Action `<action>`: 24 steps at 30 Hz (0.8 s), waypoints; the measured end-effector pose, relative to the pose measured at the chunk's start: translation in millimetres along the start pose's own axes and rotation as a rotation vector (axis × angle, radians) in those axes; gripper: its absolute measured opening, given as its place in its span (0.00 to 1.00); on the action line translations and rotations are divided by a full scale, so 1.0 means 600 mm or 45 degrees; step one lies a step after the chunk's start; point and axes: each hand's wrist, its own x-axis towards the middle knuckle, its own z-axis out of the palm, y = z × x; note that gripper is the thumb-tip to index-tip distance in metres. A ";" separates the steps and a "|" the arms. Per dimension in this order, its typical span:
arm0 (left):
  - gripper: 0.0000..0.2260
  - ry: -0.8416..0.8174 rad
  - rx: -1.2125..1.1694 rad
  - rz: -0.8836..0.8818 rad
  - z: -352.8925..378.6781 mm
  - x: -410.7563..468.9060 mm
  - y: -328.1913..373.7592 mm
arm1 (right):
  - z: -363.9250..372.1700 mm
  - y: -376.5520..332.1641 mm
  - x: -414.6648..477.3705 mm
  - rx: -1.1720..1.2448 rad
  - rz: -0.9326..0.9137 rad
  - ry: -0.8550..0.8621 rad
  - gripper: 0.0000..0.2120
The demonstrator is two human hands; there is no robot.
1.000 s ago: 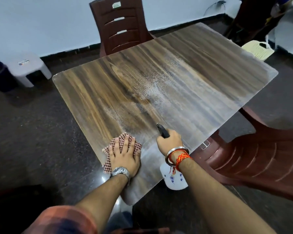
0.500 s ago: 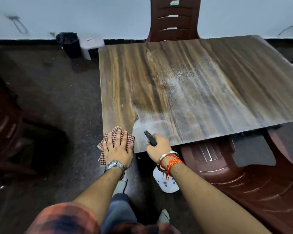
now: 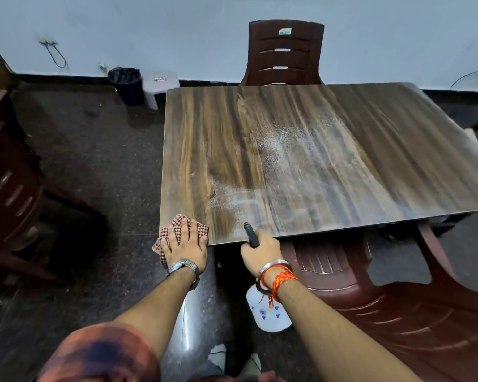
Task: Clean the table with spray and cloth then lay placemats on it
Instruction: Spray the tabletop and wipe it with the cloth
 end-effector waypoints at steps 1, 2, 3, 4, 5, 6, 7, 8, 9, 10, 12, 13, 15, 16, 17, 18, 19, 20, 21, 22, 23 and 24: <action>0.26 -0.001 0.000 0.000 0.000 0.000 0.013 | -0.007 0.006 0.001 0.027 -0.005 0.025 0.09; 0.26 0.001 0.002 0.013 0.000 -0.001 0.027 | -0.013 0.011 0.003 0.051 -0.013 0.046 0.09; 0.25 0.004 0.006 0.036 0.000 -0.001 0.041 | -0.021 0.016 0.006 0.069 -0.022 0.065 0.10; 0.25 0.010 0.014 0.064 0.001 0.000 0.056 | -0.028 0.020 0.009 0.081 -0.029 0.081 0.10; 0.25 0.017 0.026 0.089 0.003 0.002 0.067 | -0.034 0.022 0.013 0.090 -0.036 0.093 0.09; 0.25 0.022 0.042 0.114 0.006 0.005 0.079 | -0.040 0.025 0.019 0.098 -0.043 0.104 0.08; 0.26 0.023 0.068 0.138 0.008 0.010 0.089 | -0.044 0.027 0.025 0.102 -0.047 0.116 0.07; 0.27 0.027 0.104 0.174 0.009 0.014 0.099 | -0.048 0.030 0.031 0.099 -0.049 0.126 0.06; 0.29 0.035 0.144 0.223 0.012 0.019 0.107 | -0.050 0.033 0.038 0.095 -0.050 0.136 0.07; 0.31 0.048 0.182 0.282 0.011 0.024 0.115 | -0.051 0.034 0.044 0.090 -0.050 0.143 0.07; 0.33 0.062 0.212 0.393 0.009 0.043 0.129 | -0.052 0.035 0.064 0.066 -0.052 0.155 0.08; 0.31 0.057 0.210 0.422 0.008 0.053 0.131 | -0.052 0.033 0.074 0.050 -0.060 0.153 0.08; 0.26 0.046 0.180 0.430 0.005 0.066 0.131 | -0.052 0.023 0.093 0.024 -0.079 0.142 0.08; 0.25 0.037 0.164 0.419 0.003 0.074 0.130 | -0.051 0.014 0.104 0.021 -0.090 0.136 0.07; 0.25 0.034 0.156 0.405 0.000 0.082 0.131 | -0.050 0.006 0.116 0.024 -0.103 0.140 0.07; 0.25 0.037 0.150 0.396 -0.005 0.095 0.135 | -0.049 -0.004 0.130 0.032 -0.119 0.148 0.07; 0.25 0.039 0.147 0.390 -0.010 0.111 0.140 | -0.048 -0.014 0.144 0.041 -0.135 0.154 0.08; 0.25 0.043 0.150 0.389 -0.016 0.129 0.145 | -0.048 -0.023 0.156 0.051 -0.151 0.163 0.08; 0.25 0.042 0.161 0.392 -0.022 0.155 0.151 | -0.049 -0.031 0.174 0.061 -0.165 0.174 0.07; 0.25 0.046 0.169 0.393 -0.029 0.182 0.158 | -0.050 -0.038 0.191 0.065 -0.175 0.185 0.08; 0.25 0.048 0.168 0.393 -0.034 0.210 0.166 | -0.052 -0.045 0.209 0.063 -0.172 0.192 0.07; 0.25 0.052 0.163 0.392 -0.040 0.237 0.174 | -0.054 -0.051 0.227 0.062 -0.159 0.200 0.06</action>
